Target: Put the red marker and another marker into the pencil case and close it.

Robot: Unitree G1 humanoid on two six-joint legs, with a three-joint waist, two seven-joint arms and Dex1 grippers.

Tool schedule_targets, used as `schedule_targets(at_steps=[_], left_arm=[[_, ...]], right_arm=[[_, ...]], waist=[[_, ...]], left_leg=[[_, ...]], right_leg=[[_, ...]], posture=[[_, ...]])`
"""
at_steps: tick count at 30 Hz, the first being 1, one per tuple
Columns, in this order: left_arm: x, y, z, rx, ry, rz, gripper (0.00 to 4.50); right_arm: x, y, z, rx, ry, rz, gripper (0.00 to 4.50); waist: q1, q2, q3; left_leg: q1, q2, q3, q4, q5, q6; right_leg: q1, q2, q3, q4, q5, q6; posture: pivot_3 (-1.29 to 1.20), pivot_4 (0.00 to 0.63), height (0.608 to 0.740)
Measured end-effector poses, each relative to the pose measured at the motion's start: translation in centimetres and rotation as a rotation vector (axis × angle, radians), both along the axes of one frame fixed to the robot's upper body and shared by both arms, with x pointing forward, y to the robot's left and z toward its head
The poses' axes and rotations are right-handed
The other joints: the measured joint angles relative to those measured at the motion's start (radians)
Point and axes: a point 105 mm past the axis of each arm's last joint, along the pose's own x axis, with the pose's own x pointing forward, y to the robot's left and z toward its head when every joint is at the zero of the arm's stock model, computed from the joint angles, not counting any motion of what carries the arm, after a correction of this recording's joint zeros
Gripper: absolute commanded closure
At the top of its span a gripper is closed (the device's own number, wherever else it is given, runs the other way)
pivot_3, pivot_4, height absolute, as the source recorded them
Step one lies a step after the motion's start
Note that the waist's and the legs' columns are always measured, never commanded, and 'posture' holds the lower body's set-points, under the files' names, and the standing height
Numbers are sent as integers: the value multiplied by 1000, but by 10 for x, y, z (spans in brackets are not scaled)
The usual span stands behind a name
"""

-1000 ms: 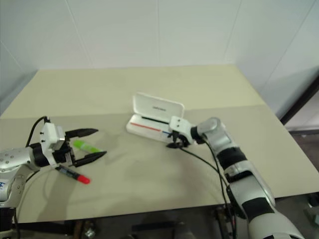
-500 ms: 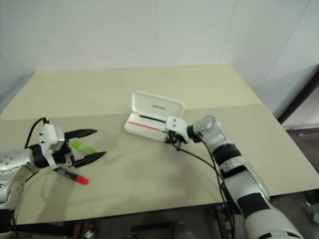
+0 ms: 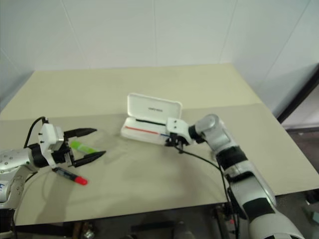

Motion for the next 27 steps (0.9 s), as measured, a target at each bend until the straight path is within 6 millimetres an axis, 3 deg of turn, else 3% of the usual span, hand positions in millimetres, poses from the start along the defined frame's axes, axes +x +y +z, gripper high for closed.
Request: schedule_targets(at_steps=[7,14,20,27], left_arm=[[-1,3,-1,1,0,3,0],[-1,6,-5,-1,9,5,0],[-1,6,-6,1,12,3,0],[-1,6,-6,1,12,3,0]], right_arm=[[-31,1,2,-5,25,36,4472],[-63,-11,-23,-67,117,83,4472],[-68,-29,-27,-150,64,128,4472],[-69,-29,-31,-160,34,176,4472]], waist=[[1,0,0],[4,0,0],[4,0,0],[2,0,0]], left_leg=[[0,0,0,1,0,0],[0,0,0,0,0,0],[0,0,0,1,0,0],[0,0,0,1,0,0]], right_leg=[[0,0,0,0,0,0],[0,0,0,-1,-1,0],[0,0,0,-1,-1,-1],[0,0,0,-1,-1,-1]], posture=[[0,150,740],[0,150,740],[0,150,740],[0,150,740]])
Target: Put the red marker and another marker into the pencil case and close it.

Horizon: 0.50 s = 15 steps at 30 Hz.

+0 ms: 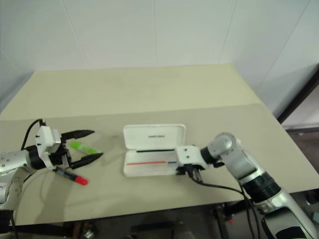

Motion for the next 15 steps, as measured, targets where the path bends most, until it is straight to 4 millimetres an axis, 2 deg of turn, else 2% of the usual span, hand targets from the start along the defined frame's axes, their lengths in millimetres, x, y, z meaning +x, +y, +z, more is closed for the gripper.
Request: schedule_targets(at_steps=[8,11,14,15], left_arm=[[0,0,0,0,0,0,0],[0,0,0,0,-1,0,0],[0,0,0,0,-2,0,0],[0,0,0,0,-2,0,0]], right_arm=[[1,0,-2,-10,-11,12,4472],[1,0,-3,-17,-10,12,3691],[1,0,-4,-16,-9,13,2666],[1,1,-4,-14,-8,13,2666]], waist=[[0,0,0],[0,0,0],[2,0,0],[2,0,0]], left_leg=[[0,0,0,0,0,0],[0,0,0,0,0,0],[0,0,0,0,0,0],[0,0,0,0,0,0]], right_leg=[[0,0,0,0,0,0],[0,0,0,1,0,0],[0,0,0,1,0,0],[0,0,0,1,0,0]], posture=[[0,150,740],[0,150,740],[0,150,740],[0,150,740]])
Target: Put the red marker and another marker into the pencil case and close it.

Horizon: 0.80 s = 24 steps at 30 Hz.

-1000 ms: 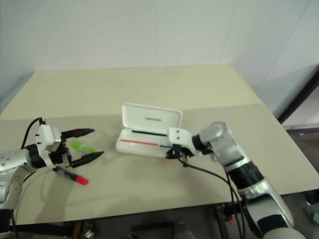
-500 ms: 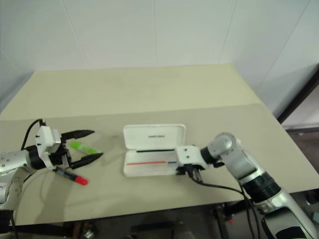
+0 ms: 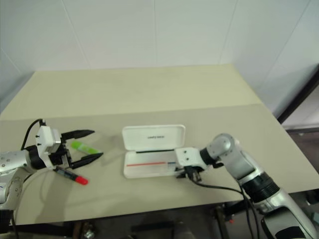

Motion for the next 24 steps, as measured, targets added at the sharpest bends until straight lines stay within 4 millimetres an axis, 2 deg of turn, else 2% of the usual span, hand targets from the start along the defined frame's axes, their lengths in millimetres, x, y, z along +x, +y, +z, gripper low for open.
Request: schedule_targets(at_steps=[12,19,24], left_arm=[[0,-2,0,-3,-4,-8,0],[0,-3,-2,0,1,-17,0],[-1,-3,-2,3,3,-26,0]], right_arm=[[-8,8,6,45,51,14,2666],[-14,5,20,87,85,-1,2666],[-14,6,35,154,61,-25,1077]], waist=[[1,0,0],[1,0,0],[1,0,0]], left_leg=[[0,0,0,0,0,0],[0,0,0,0,0,0],[0,0,0,0,0,0]], right_leg=[[0,0,0,0,0,0],[0,0,0,0,0,0],[0,0,0,0,0,0]], posture=[[0,150,740],[0,150,740],[0,150,740]])
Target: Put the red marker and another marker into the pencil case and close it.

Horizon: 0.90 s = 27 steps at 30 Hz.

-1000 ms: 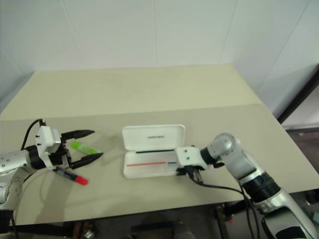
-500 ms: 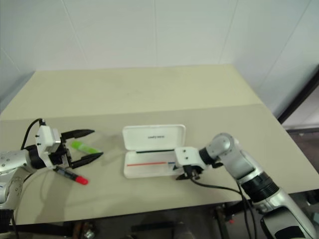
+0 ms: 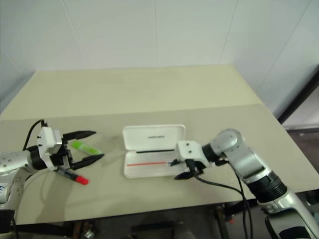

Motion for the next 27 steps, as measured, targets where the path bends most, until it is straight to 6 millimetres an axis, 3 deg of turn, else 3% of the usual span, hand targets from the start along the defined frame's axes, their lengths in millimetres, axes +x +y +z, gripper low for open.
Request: schedule_targets(at_steps=[3,9,16,21,27], left_arm=[[-1,0,0,1,2,-6,0],[-6,11,0,40,17,-10,0],[-23,35,-9,38,41,110,0],[-35,32,3,-26,-20,203,0],[-71,27,-8,-28,78,249,0]], right_arm=[[4,-2,10,49,-20,-37,22],[11,-18,42,254,-115,-59,22],[10,-43,24,334,-57,-74,22],[15,-46,20,351,-54,-74,22],[22,-41,22,379,-59,-44,22]], waist=[[1,0,0],[0,0,0],[-3,0,0],[0,0,0],[-4,0,0]], left_leg=[[0,0,0,0,0,0],[0,0,0,-1,0,0],[0,1,0,-1,0,0],[1,1,0,0,0,0],[1,1,2,-1,0,0]], right_leg=[[0,0,0,0,0,0],[0,0,0,-1,0,0],[0,0,0,-1,0,0],[1,0,0,0,0,0],[1,1,1,-1,-1,-1]], posture=[[0,150,740],[0,150,740],[0,150,740],[0,150,740],[0,150,740]])
